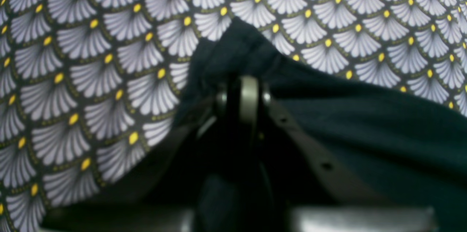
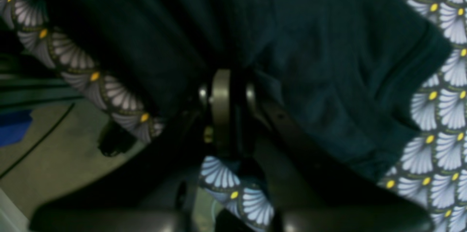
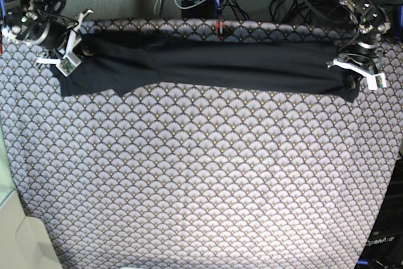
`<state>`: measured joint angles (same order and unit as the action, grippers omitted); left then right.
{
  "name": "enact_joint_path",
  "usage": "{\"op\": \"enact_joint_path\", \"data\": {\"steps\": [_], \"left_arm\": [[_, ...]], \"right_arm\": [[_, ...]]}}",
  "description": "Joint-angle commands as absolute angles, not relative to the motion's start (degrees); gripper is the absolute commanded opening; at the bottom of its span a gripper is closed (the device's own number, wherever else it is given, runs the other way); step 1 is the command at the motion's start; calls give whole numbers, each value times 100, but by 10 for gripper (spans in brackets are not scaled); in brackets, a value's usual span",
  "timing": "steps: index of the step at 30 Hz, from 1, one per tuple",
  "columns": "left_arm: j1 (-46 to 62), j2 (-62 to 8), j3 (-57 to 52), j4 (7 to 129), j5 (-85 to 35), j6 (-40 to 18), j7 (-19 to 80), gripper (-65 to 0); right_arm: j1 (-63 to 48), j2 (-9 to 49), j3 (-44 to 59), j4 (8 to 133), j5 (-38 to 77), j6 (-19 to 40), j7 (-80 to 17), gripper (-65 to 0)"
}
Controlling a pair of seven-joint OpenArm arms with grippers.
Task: Fold the T-shirt properly
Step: 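Straighten the strip end with the right gripper along the table edge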
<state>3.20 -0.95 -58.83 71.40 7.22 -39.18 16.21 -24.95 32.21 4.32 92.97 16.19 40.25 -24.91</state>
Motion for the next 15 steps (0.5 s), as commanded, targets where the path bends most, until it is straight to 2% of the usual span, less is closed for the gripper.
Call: {"op": "enact_joint_path", "data": {"steps": [1,11,15], "left_arm": [[418,-163,-5947,7116,1191,-3574,2167,-603],[435,-154,-5947,7152,1191,-3574,2167,-603],[444,-136,-5947,7169,1191,-3582,2167,-603]], "right_arm": [[-2448,3301,462,9323,1587,4000,-2527,-616],[-2097,3301,497,8681,1587,4000,-2545,-615],[-2114,3310,497,8629,1587,4000,-2545,-556]]}}
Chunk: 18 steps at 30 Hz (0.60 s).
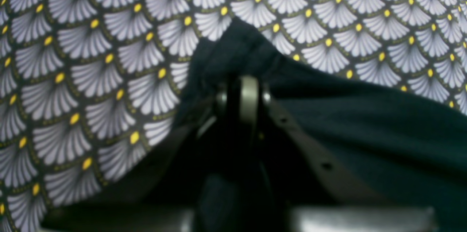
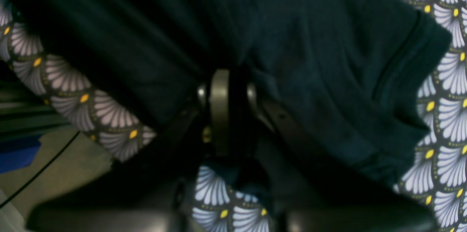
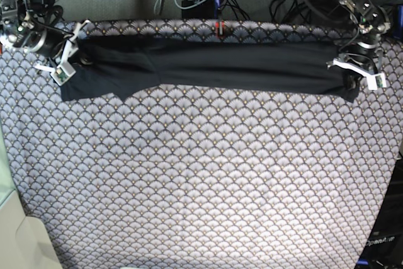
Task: Fold the T-shirt properly
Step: 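Straighten the strip end with the right gripper along the table edge, then adjust the left gripper's grip on the strip's other end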
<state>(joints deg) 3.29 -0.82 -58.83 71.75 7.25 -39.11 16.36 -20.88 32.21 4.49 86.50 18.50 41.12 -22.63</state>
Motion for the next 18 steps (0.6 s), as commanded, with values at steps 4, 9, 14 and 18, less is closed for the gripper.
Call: {"op": "enact_joint_path", "data": {"steps": [4,9,14,18], "left_arm": [[444,-136,-5947,7169,1191,-3582,2167,-603],[444,-127,-5947,7178,1191,-3582,2167,-603],[453,-66,-5947,7530,1182,-3591,2211,-603],[453,22,-5947,7899,1182,-3591,2220,-603]], "right_arm": [[-2149,3327,514,8637,1587,4000,-2545,-446],[-2158,3310,822,8646,1613,4000,-2545,-394],[-2149,3310,866,8620,1596,4000,-2545,-394],[-2149,3292,840,8611,1596,4000,-2545,-394]]}}
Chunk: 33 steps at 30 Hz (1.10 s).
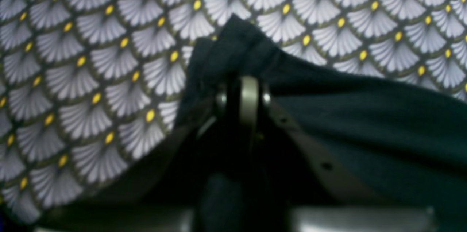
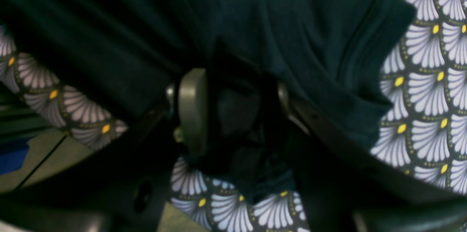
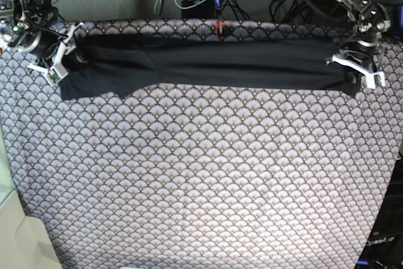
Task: Fold the T-shirt properly
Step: 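Adjust the left gripper's grip on the strip's other end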
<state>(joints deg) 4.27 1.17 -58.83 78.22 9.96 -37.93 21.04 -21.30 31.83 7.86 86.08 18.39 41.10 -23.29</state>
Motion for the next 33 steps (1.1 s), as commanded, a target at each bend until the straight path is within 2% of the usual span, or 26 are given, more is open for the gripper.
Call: {"op": "enact_joint_path", "data": {"steps": [1,7,11,13,23,26,33], "left_arm": [[453,40,-5947,7969,1182,-3600,2220,-603],[453,136,-5947,8391,1182,-3609,2229,-593],[453,189,-5947,8576,1182,-3609,2229,-467],[453,233,-5947,8585,1182,-3609,2211,-429],[479,374,-5938,8611,1182,-3644,2229,-427],[549,374,-5947,8611,1182,-4000,2229,-428],[549,374,-6229,8620,1191,-4000,2229,-426]], "right_arm": [[-2158,3248,831,8611,1596,4000,-2545,-395],[-2158,3152,831,8611,1587,4000,-2545,-395],[-2149,3152,831,8611,1587,4000,-2545,-395],[-2149,3143,831,8611,1587,4000,-2545,-395],[-2149,3073,822,8611,1587,4000,-2536,-395],[-2141,3064,822,8611,1587,4000,-2536,-395],[-2141,2993,813,8620,1587,4000,-2536,-395]]}}
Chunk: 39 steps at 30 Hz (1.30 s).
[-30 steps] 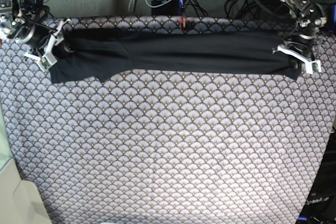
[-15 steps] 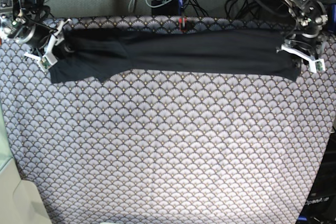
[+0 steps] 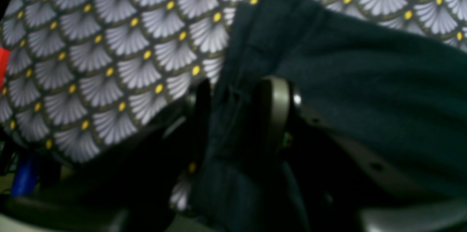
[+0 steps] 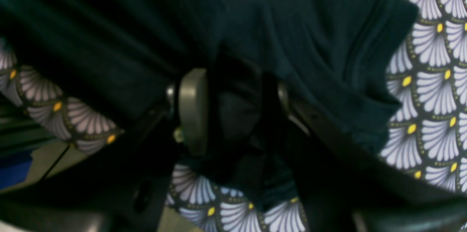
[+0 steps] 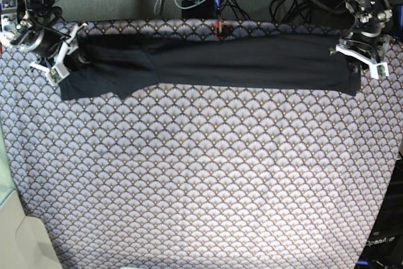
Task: Fold the T-shirt properly
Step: 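Adjust the left gripper's grip on the strip's other end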
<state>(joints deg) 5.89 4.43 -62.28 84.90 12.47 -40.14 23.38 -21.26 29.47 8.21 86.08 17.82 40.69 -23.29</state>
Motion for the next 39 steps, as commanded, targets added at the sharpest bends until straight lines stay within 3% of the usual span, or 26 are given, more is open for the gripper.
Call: {"op": "enact_joint_path", "data": {"steps": [1,7,12,15,23,39], "left_arm": [[549,374,-6255,8637,1191,-4000,2229,-426],[549,602,-6695,9147,1182,-4000,2237,-400],[541,831,-6826,9481,1235,-4000,2237,-162],[549,831,-6826,9464,1235,-4000,2237,-89],[505,804,-6826,9191,1235,-4000,2237,-121],[365,769,-6791,8470,1253,-4000,2229,-123]], "right_arm": [[-2141,2993,813,8620,1587,4000,-2536,-395],[-2141,2993,813,8620,1587,4000,-2536,-395],[-2141,2993,813,8629,1587,4000,-2536,-395],[-2141,2993,813,8629,1587,4000,-2536,-395],[-2149,2993,813,8620,1587,4000,-2536,-395],[-2149,2985,813,8629,1587,4000,-2536,-395]]}}
